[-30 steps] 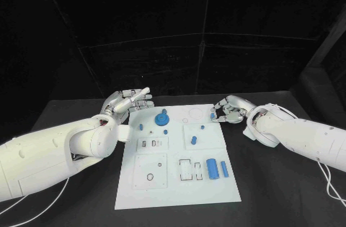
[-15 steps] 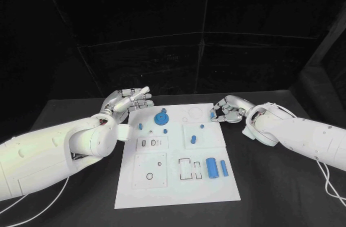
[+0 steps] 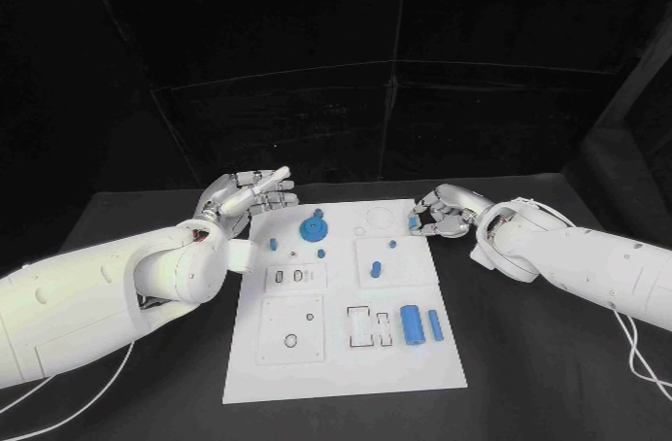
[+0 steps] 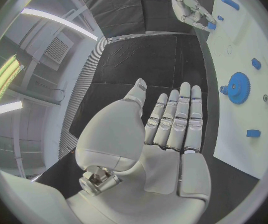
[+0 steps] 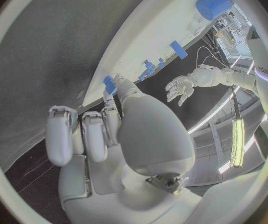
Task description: Assemble the parts on the task board
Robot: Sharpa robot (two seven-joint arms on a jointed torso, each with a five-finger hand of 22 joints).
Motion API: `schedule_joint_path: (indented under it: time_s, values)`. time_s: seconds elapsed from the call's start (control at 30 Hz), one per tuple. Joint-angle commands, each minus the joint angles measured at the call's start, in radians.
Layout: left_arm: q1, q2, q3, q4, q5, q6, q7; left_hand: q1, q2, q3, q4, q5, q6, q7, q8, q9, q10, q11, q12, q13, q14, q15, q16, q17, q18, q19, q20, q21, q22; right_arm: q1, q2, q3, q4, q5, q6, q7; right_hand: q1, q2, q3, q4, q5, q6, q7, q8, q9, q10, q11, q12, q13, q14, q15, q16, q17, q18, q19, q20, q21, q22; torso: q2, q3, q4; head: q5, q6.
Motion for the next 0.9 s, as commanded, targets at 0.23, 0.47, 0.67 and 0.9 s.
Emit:
schedule_joint_path:
  time_s: [0.23, 0.47, 0.67, 0.9]
  values:
    - [0.002, -0.001, 0.001, -0.001, -0.002, 0.013, 0.004, 0.009, 0.006, -0.005, -0.003, 0.001, -0.006, 0.014, -0.006, 0.000, -0.007, 0.000, -0.005, -0.001, -0.007, -0.001, -0.007, 0.001, 0.006, 0.006, 0.000, -0.006, -0.001, 0.001, 0.006, 0.000, 0.000, -0.011, -0.027, -0.023, 0.001, 0.025, 0.026, -0.005, -0.007, 0.043, -0.012, 0.017, 0.003, 0.010, -0.011, 0.007, 0.099, 0.092, -0.016, -0.001, 0.200, -0.016, 0.002, -0.014, 0.002, 0.044, 0.000, 0.0004, 0.0005, 0.000, -0.004]
    - [0.002, -0.002, 0.001, -0.003, -0.002, 0.013, 0.002, 0.009, 0.006, -0.005, -0.003, 0.001, -0.006, 0.014, -0.006, 0.000, -0.007, 0.000, -0.005, -0.001, -0.007, -0.001, -0.007, 0.001, 0.006, 0.006, 0.000, -0.006, -0.001, 0.001, 0.009, 0.000, 0.005, -0.012, -0.069, -0.037, 0.001, 0.044, 0.050, -0.009, -0.039, 0.070, -0.025, 0.029, 0.006, 0.016, -0.022, 0.013, 0.105, 0.092, -0.026, 0.000, 0.202, -0.016, 0.004, -0.023, 0.003, 0.047, 0.000, 0.0004, -0.0003, 0.001, -0.005]
    - [0.002, -0.004, 0.001, -0.002, -0.002, 0.014, 0.002, 0.009, 0.007, -0.005, -0.003, 0.001, -0.006, 0.014, -0.006, 0.000, -0.007, 0.000, -0.005, -0.001, -0.007, -0.001, -0.007, 0.002, 0.006, 0.007, 0.000, -0.006, -0.001, 0.001, 0.003, 0.000, 0.026, -0.010, -0.116, -0.045, 0.001, 0.050, 0.059, -0.010, -0.040, 0.073, -0.027, 0.030, 0.005, 0.018, -0.024, 0.014, 0.106, 0.092, -0.028, 0.000, 0.202, -0.016, 0.004, -0.026, 0.003, 0.046, 0.000, 0.0010, 0.0001, 0.003, -0.005]
    - [0.002, -0.010, 0.001, 0.000, -0.002, 0.013, 0.002, 0.009, 0.007, -0.005, -0.003, 0.001, -0.006, 0.014, -0.006, 0.000, -0.007, 0.000, -0.005, -0.001, -0.007, -0.001, -0.007, 0.002, 0.006, 0.007, 0.000, -0.006, -0.001, 0.003, -0.042, 0.001, 0.142, 0.003, -0.146, -0.086, -0.013, 0.061, 0.081, -0.006, -0.032, 0.053, -0.021, 0.016, -0.001, 0.011, -0.020, 0.001, 0.097, 0.092, -0.027, -0.002, 0.200, -0.016, 0.003, -0.028, 0.001, 0.044, -0.003, -0.0022, 0.0009, 0.006, -0.004]
